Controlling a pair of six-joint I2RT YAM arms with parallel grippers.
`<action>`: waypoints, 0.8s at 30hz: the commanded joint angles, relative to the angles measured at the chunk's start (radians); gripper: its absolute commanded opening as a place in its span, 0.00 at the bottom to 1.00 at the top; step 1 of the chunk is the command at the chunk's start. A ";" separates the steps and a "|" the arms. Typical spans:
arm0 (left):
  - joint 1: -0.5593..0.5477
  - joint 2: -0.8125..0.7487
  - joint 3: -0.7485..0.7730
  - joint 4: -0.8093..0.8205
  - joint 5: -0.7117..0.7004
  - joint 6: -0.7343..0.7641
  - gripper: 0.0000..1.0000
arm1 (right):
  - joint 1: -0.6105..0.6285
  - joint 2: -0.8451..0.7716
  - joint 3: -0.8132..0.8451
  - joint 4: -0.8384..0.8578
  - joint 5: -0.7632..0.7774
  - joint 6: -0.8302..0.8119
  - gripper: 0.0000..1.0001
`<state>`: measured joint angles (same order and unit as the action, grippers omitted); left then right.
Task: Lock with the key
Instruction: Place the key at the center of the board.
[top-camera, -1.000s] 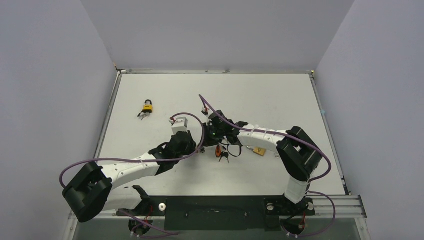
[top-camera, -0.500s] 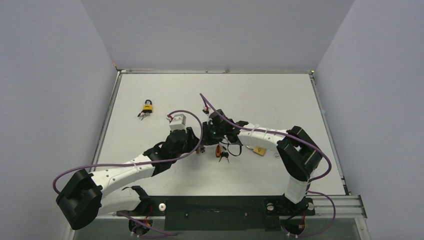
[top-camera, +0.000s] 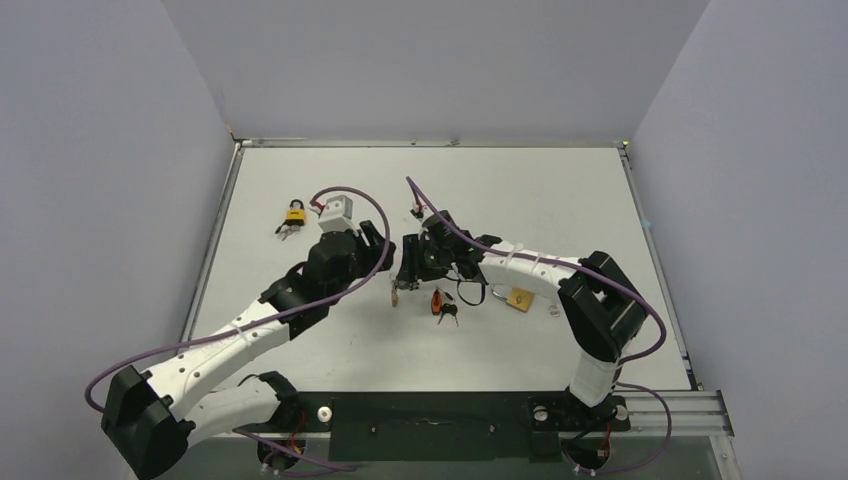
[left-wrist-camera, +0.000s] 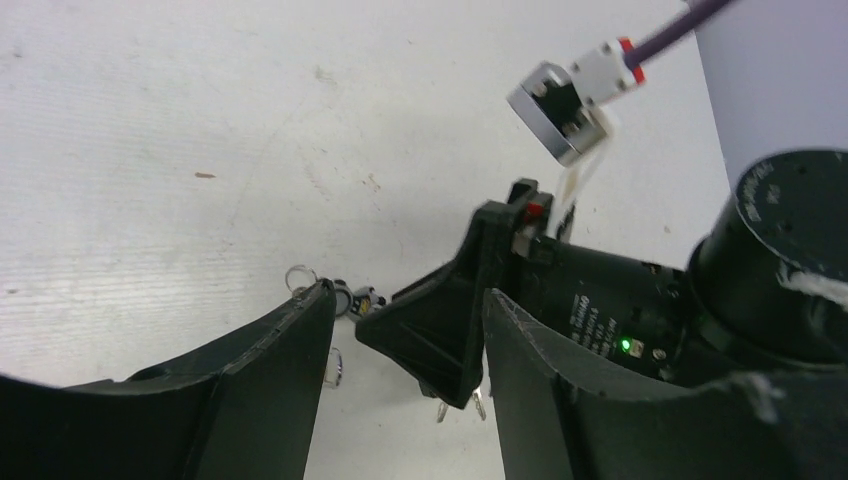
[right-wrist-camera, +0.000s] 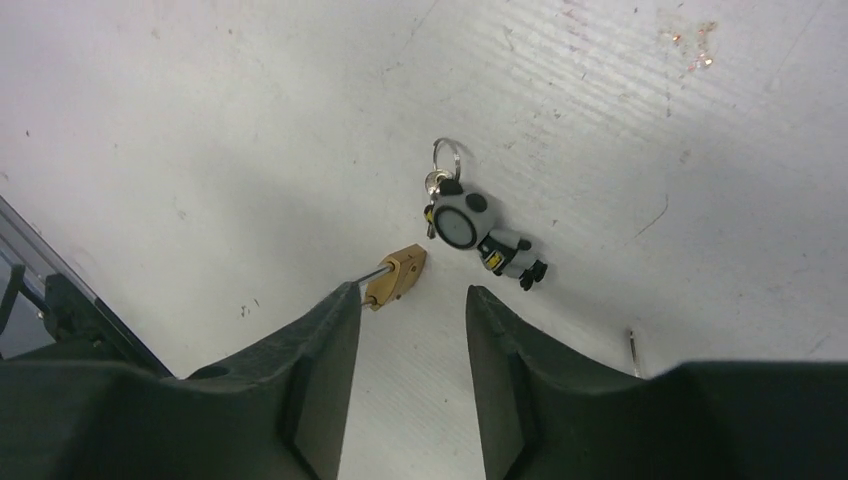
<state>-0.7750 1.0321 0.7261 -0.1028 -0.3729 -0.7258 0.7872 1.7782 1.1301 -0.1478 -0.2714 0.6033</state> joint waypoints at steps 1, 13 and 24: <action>0.097 -0.016 0.106 -0.107 0.017 -0.022 0.54 | -0.024 -0.087 0.050 0.003 0.030 -0.001 0.45; 0.527 0.202 0.270 -0.222 0.086 -0.078 0.57 | -0.115 -0.250 0.037 -0.025 0.041 0.000 0.77; 0.730 0.575 0.471 -0.196 0.104 0.190 0.59 | -0.163 -0.331 -0.036 -0.035 0.023 -0.015 0.77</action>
<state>-0.0963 1.5162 1.1099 -0.3252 -0.3016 -0.6514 0.6445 1.4891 1.1141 -0.1932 -0.2436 0.6025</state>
